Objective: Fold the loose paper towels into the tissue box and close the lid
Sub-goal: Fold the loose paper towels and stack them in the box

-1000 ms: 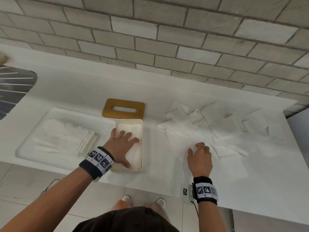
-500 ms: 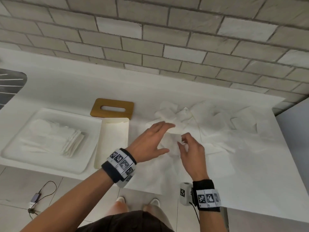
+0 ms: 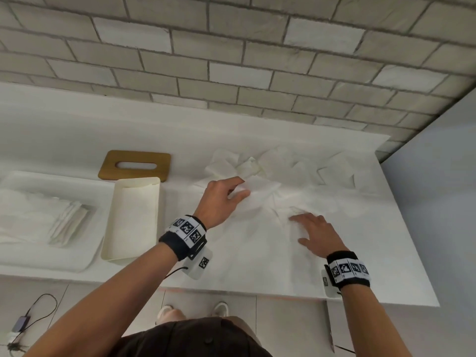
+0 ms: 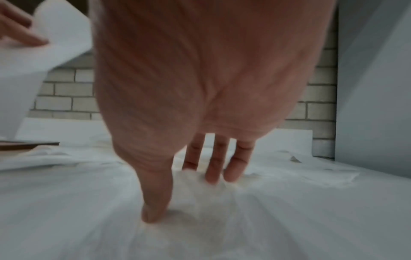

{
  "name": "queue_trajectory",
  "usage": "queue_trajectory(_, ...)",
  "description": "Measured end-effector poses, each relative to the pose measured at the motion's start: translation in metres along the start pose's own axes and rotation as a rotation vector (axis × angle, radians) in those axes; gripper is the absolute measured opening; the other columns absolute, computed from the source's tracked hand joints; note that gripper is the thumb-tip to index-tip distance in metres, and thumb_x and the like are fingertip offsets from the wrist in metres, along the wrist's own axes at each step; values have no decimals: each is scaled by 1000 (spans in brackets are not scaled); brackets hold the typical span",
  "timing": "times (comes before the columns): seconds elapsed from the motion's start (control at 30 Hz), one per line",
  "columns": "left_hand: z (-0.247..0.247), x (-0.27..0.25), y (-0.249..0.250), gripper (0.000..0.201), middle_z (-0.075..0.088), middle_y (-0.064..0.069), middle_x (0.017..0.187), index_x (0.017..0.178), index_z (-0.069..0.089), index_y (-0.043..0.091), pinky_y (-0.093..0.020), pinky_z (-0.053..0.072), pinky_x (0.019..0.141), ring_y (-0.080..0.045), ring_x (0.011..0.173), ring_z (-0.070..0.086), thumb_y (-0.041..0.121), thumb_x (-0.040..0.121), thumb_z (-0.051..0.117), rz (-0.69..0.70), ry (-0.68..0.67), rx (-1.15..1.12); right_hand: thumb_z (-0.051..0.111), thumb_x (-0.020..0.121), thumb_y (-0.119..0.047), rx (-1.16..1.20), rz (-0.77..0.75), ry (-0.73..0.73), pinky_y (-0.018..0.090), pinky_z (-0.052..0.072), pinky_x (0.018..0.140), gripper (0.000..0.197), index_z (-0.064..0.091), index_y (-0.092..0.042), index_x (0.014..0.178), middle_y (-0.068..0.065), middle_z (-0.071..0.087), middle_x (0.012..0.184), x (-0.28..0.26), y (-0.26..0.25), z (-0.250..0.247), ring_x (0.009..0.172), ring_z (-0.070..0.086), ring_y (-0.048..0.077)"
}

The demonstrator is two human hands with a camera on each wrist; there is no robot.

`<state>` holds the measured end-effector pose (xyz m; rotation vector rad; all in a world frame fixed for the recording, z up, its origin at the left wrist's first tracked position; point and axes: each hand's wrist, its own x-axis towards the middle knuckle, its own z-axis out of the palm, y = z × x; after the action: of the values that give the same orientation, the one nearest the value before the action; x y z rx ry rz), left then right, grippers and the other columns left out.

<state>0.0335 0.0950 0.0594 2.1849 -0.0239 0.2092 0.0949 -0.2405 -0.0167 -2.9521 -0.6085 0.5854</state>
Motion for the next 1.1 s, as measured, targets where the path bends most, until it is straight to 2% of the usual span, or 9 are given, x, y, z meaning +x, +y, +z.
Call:
queue_trajectory(0.2, -18, -11, -1, 14, 68, 13, 71, 89, 66, 22, -12, 37, 61, -2, 65, 58, 26, 101, 72, -72, 51, -75, 79, 94, -39, 45, -55, 229, 36, 37, 90, 18, 73, -29, 107, -15, 58, 105, 10, -10, 0, 117, 47, 26)
queue_trajectory(0.37, -42, -14, -15, 35, 52, -2, 61, 84, 52, 11, -32, 37, 58, -12, 59, 42, 35, 106, 63, -164, 165, -129, 74, 100, -45, 732, -144, 456, 35, 48, 87, 21, 71, -25, 96, -5, 71, 97, -12, -79, -65, 101, 61, 20)
queue_trajectory(0.47, -57, -18, -16, 48, 44, -2, 69, 91, 53, 3, -33, 34, 63, -13, 66, 40, 48, 107, 56, -179, 197, -262, 67, 108, -29, 1100, -276, 442, 46, 59, 86, 21, 74, -10, 114, 5, 79, 107, -31, -135, -113, 102, 74, 29)
queue_trajectory(0.6, -77, -29, -8, 64, 62, -15, 93, 113, 60, 1, -59, 56, 85, -23, 89, 56, 64, 102, 53, -228, 149, -484, 65, 108, -17, 1366, -323, 454, 35, 62, 72, 21, 71, -12, 128, 3, 79, 121, -38, -208, -134, 108, 76, 24)
queue_trajectory(0.67, -88, -40, 1, 49, 69, -18, 102, 118, 67, 9, -65, 55, 88, -25, 93, 59, 54, 106, 52, -230, 123, -549, 66, 108, -22, 1397, -280, 455, 38, 58, 60, 17, 69, -15, 123, 5, 78, 117, -32, -238, -127, 102, 76, 30)
queue_trajectory(0.77, -111, -59, 9, 23, 79, -5, 103, 123, 68, 16, -44, 57, 80, -15, 93, 71, 30, 112, 53, -169, 209, -580, 64, 110, -29, 1440, -230, 474, 41, 58, 64, 15, 68, -17, 117, 6, 76, 117, -27, -275, -112, 107, 74, 33)
queue_trajectory(0.87, -140, -78, 2, 35, 75, 1, 121, 137, 47, 24, -42, 65, 75, -19, 100, 78, 13, 107, 61, -114, 317, -596, 59, 112, -28, 1563, -186, 434, 35, 56, 56, 17, 66, -15, 121, 9, 75, 119, -34, -304, -103, 103, 74, 27)
queue_trajectory(1.0, -175, -97, -25, 22, 74, 1, 112, 110, 70, 22, -45, 54, 81, -32, 97, 69, 5, 108, 56, -99, 278, -436, 53, 113, -26, 1811, -176, 326, 47, 63, 84, 29, 62, -18, 140, 5, 73, 135, -47, -335, -91, 126, 70, 25)
queue_trajectory(1.1, -196, -110, -31, 23, 76, 3, 112, 106, 78, 21, -42, 51, 92, -23, 105, 69, 27, 108, 56, -87, 160, -427, 51, 114, -24, 1956, -144, 255, 53, 55, 102, 33, 61, -19, 146, 8, 70, 142, -52, -360, -83, 134, 66, 30)
